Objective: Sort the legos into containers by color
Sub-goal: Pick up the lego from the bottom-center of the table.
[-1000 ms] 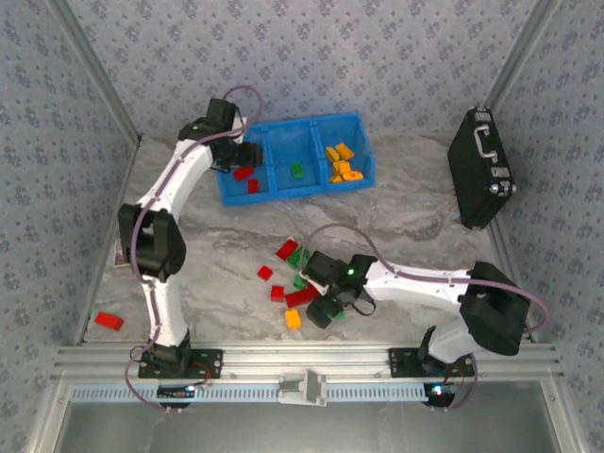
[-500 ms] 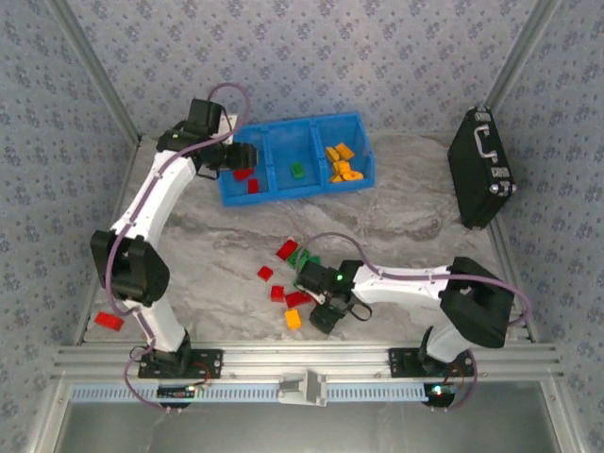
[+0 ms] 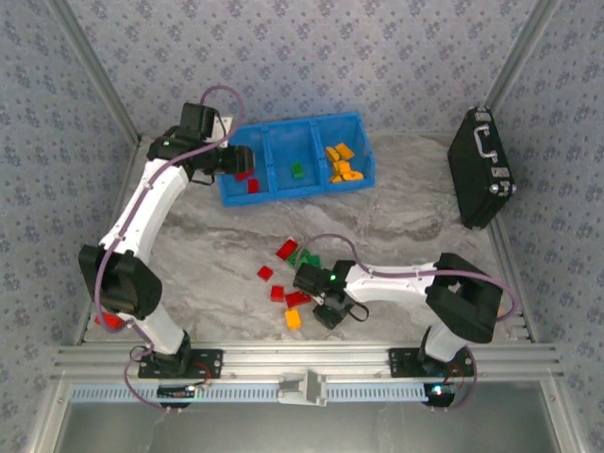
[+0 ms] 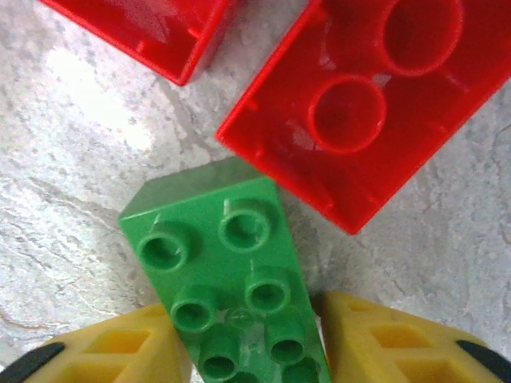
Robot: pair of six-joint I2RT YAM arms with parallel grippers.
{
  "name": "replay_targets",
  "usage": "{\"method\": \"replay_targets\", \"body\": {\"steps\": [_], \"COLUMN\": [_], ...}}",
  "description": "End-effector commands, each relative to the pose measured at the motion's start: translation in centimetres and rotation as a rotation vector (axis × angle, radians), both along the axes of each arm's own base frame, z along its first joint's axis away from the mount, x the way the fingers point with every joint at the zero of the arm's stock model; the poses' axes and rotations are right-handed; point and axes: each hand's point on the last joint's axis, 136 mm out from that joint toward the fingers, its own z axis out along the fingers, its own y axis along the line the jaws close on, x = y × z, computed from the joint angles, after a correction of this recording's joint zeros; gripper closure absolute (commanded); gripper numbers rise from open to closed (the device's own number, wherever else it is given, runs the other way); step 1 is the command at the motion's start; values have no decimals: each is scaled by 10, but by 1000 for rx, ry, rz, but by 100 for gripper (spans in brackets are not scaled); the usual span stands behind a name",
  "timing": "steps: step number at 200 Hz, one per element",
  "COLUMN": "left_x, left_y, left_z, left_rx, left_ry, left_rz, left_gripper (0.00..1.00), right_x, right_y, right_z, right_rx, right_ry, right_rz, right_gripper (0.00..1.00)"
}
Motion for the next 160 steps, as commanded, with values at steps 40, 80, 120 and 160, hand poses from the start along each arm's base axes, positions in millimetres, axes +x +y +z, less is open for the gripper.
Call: {"method": "replay_targets", "body": {"steps": [40,80,120,160], "left_x": [-49,-126,-163,-182], "left_y": [-30,-69,-82,-97], "left_z": [24,51,103,126], "left_rx": [-157,-431,-642,-682], "left_ry": [-51,-84,-219,-288], "left_rz": [-245,-617,-769,-830], "left_gripper": [40,39,39,39], "right_x": [-7,9,44,77], "right_y": [20,29,28,51], "right_z": [60,148,221,274], "right_rx": [240,557,823,1065], "right_ry": [47,-77,-229,-319], "right_rz": [19,51,22,36], "right_gripper": [62,63,64,65]}}
